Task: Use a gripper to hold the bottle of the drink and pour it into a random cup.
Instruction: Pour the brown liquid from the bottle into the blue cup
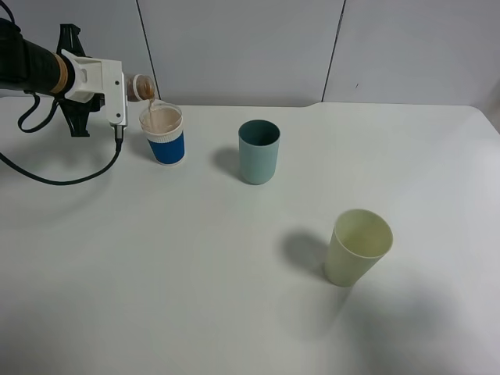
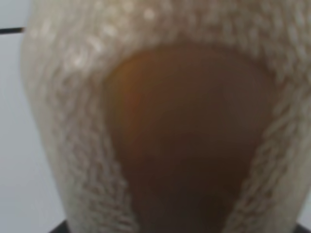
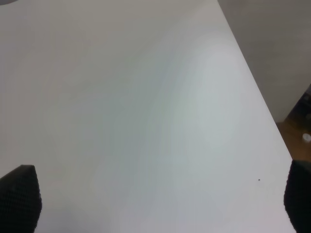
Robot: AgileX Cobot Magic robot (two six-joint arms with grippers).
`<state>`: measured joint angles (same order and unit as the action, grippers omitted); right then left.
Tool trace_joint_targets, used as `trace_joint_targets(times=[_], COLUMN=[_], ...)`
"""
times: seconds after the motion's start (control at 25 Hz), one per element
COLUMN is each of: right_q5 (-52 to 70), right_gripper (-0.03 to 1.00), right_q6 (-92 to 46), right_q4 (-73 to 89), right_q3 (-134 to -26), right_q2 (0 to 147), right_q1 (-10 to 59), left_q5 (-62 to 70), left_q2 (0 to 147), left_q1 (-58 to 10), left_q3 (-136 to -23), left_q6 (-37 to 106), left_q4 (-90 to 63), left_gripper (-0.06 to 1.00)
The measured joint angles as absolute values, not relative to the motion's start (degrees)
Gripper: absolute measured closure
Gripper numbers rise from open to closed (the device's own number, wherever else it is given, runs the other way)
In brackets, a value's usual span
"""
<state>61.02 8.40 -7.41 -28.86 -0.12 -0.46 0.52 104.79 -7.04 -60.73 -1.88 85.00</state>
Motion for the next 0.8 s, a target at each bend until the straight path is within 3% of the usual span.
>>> trace_joint_targets(times=[0.8], right_q5=[61.02], right_gripper=[-0.03], right_q6=[8.4], right_q4=[-7.41], right_q3=[-28.86], right_q2=[-0.12], right_q1=[-0.46], left_q5=[2.21], left_q2=[104.79], left_q1=[-7.37], left_q3=[-60.73], left_q6=[-1.75], left_q4=[86.76], left_gripper=[0.61])
